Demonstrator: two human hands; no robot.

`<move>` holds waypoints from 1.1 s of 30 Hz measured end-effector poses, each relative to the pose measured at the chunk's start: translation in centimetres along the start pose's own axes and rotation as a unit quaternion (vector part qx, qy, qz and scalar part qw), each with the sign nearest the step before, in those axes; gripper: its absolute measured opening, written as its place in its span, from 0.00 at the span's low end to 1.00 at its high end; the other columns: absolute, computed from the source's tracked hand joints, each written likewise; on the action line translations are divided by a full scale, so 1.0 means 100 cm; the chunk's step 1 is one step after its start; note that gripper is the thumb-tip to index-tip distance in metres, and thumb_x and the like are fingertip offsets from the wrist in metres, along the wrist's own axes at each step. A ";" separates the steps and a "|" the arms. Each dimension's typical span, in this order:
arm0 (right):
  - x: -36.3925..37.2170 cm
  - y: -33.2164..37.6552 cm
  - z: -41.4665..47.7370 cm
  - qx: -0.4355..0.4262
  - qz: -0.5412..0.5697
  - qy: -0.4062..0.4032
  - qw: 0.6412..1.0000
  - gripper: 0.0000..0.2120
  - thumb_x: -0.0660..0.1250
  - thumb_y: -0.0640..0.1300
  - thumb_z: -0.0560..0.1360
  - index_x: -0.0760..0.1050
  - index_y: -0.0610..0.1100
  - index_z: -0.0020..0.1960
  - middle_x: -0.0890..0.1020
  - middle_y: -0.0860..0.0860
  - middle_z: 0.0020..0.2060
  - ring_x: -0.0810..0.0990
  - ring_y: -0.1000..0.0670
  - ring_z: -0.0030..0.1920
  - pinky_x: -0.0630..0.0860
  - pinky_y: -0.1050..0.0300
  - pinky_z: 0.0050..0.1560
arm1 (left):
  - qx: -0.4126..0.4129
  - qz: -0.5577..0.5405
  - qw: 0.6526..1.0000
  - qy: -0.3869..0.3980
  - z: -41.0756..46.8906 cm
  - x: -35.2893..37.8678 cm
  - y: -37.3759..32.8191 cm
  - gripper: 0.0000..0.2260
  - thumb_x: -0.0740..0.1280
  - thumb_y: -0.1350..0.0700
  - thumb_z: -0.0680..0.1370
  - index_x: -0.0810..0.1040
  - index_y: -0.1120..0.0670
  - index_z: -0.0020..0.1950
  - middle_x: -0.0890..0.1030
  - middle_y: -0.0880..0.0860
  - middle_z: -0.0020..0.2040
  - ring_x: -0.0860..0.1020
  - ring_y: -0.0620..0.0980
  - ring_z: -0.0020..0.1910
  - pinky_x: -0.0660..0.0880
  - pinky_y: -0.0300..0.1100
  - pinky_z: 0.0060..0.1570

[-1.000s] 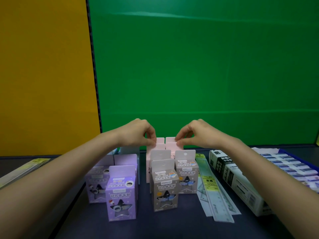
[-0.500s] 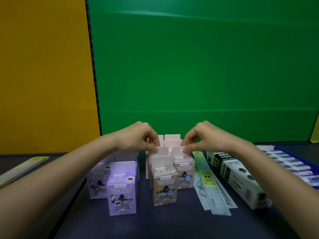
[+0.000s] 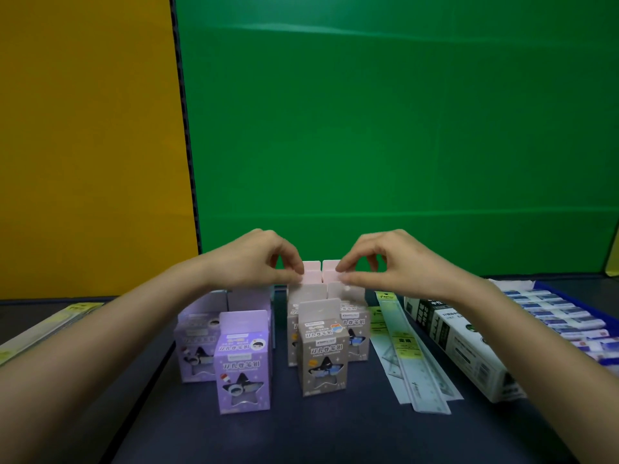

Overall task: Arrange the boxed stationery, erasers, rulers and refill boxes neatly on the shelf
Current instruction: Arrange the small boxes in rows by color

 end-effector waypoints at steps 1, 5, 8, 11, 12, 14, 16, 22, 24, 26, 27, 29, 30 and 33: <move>0.002 0.007 -0.003 -0.014 0.018 0.018 1.000 0.12 0.69 0.58 0.68 0.82 0.54 0.47 0.82 0.59 0.43 0.78 0.55 0.41 0.76 0.54 0.45 | -0.001 0.006 1.000 -0.012 -0.004 -0.005 0.001 0.07 0.69 0.52 0.73 0.82 0.52 0.47 0.84 0.49 0.44 0.78 0.49 0.41 0.71 0.36 0.40; 0.021 0.022 -0.008 -0.025 0.002 0.077 0.997 0.12 0.71 0.57 0.67 0.82 0.53 0.47 0.83 0.59 0.41 0.79 0.61 0.42 0.75 0.61 0.44 | -0.005 0.031 0.998 -0.059 -0.026 -0.023 0.007 0.06 0.68 0.50 0.74 0.82 0.50 0.45 0.81 0.42 0.41 0.78 0.46 0.41 0.70 0.32 0.36; 0.028 0.024 -0.008 -0.017 0.023 0.061 0.998 0.06 0.72 0.50 0.69 0.82 0.50 0.44 0.84 0.56 0.38 0.78 0.60 0.37 0.72 0.66 0.40 | -0.006 0.046 0.995 -0.090 -0.044 -0.033 0.014 0.05 0.68 0.50 0.73 0.81 0.49 0.45 0.81 0.42 0.41 0.77 0.42 0.41 0.69 0.26 0.36; 0.031 0.027 -0.007 -0.014 0.042 0.059 0.997 0.05 0.72 0.48 0.69 0.83 0.48 0.43 0.85 0.55 0.38 0.79 0.59 0.37 0.72 0.70 0.39 | -0.019 0.054 0.992 -0.115 -0.059 -0.041 0.025 0.04 0.68 0.51 0.73 0.82 0.49 0.44 0.80 0.42 0.40 0.74 0.37 0.47 0.68 0.25 0.39; 0.032 0.029 -0.007 -0.016 0.044 0.057 0.997 0.05 0.72 0.48 0.69 0.83 0.48 0.44 0.84 0.55 0.37 0.79 0.59 0.36 0.71 0.71 0.38 | -0.026 0.056 0.991 -0.120 -0.064 -0.043 0.029 0.04 0.68 0.52 0.73 0.82 0.49 0.44 0.80 0.42 0.40 0.73 0.36 0.48 0.69 0.25 0.40; 0.034 0.033 -0.006 -0.017 0.046 0.055 0.997 0.05 0.73 0.47 0.69 0.83 0.47 0.43 0.84 0.55 0.36 0.78 0.60 0.34 0.69 0.72 0.37 | -0.040 0.060 0.989 -0.126 -0.072 -0.045 0.036 0.04 0.68 0.52 0.73 0.82 0.50 0.45 0.80 0.43 0.40 0.73 0.35 0.48 0.69 0.26 0.39; 0.035 0.036 -0.005 -0.016 0.040 0.056 0.998 0.05 0.73 0.48 0.69 0.83 0.48 0.43 0.84 0.55 0.36 0.77 0.60 0.34 0.69 0.72 0.36 | -0.047 0.062 0.988 -0.131 -0.079 -0.047 0.042 0.05 0.68 0.53 0.73 0.82 0.51 0.45 0.81 0.45 0.41 0.72 0.35 0.49 0.70 0.27 0.39; 0.024 0.049 0.004 -0.032 0.011 0.041 0.999 0.12 0.66 0.58 0.70 0.81 0.53 0.48 0.82 0.58 0.42 0.74 0.57 0.37 0.69 0.61 0.38 | -0.066 0.047 0.990 -0.119 -0.093 -0.046 0.061 0.07 0.68 0.52 0.73 0.82 0.51 0.48 0.82 0.47 0.46 0.75 0.39 0.47 0.71 0.29 0.39; 0.023 0.061 0.017 -0.046 0.013 0.014 0.999 0.09 0.66 0.55 0.72 0.81 0.53 0.47 0.83 0.57 0.44 0.75 0.53 0.37 0.71 0.57 0.40 | -0.070 0.030 0.991 -0.107 -0.096 -0.043 0.067 0.09 0.68 0.50 0.72 0.82 0.51 0.49 0.82 0.47 0.47 0.76 0.41 0.46 0.72 0.31 0.39; 0.030 0.074 0.030 -0.053 -0.019 0.008 0.998 0.08 0.66 0.53 0.72 0.81 0.53 0.49 0.83 0.58 0.46 0.74 0.53 0.37 0.73 0.55 0.43 | -0.072 0.013 0.993 -0.094 -0.098 -0.039 0.070 0.09 0.69 0.50 0.72 0.82 0.50 0.49 0.81 0.46 0.46 0.75 0.39 0.48 0.72 0.30 0.40; 0.035 0.079 0.036 -0.051 -0.043 0.015 0.998 0.09 0.66 0.53 0.72 0.81 0.54 0.51 0.82 0.58 0.47 0.73 0.54 0.37 0.72 0.56 0.43 | -0.073 0.002 0.994 -0.087 -0.098 -0.036 0.071 0.09 0.69 0.50 0.72 0.82 0.50 0.49 0.81 0.46 0.46 0.75 0.39 0.48 0.72 0.30 0.40; 0.047 0.086 0.045 -0.038 -0.088 0.043 0.994 0.11 0.67 0.52 0.72 0.79 0.54 0.54 0.82 0.58 0.50 0.71 0.57 0.41 0.68 0.58 0.44 | -0.075 -0.021 0.994 -0.071 -0.098 -0.032 0.072 0.08 0.70 0.49 0.71 0.81 0.48 0.48 0.81 0.44 0.44 0.76 0.39 0.46 0.73 0.31 0.40; 0.052 0.088 0.048 -0.029 -0.102 0.058 0.993 0.12 0.67 0.52 0.72 0.79 0.54 0.54 0.82 0.58 0.50 0.72 0.56 0.43 0.68 0.58 0.45 | -0.075 -0.029 0.995 -0.062 -0.098 -0.029 0.073 0.07 0.70 0.49 0.71 0.81 0.48 0.47 0.81 0.44 0.44 0.76 0.38 0.46 0.73 0.31 0.39; 0.060 0.089 0.055 -0.002 -0.108 0.069 0.992 0.09 0.69 0.51 0.69 0.81 0.53 0.49 0.82 0.56 0.44 0.77 0.52 0.46 0.70 0.58 0.43 | -0.069 -0.030 0.996 -0.039 -0.098 -0.024 0.076 0.03 0.70 0.52 0.72 0.81 0.49 0.45 0.82 0.45 0.42 0.76 0.40 0.46 0.72 0.30 0.38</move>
Point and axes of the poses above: each hand's wrist, its own z-axis towards the middle knuckle, its own x-axis out of the palm, y = z × x, the point moved 5 cm from there along z, towards the middle knuckle
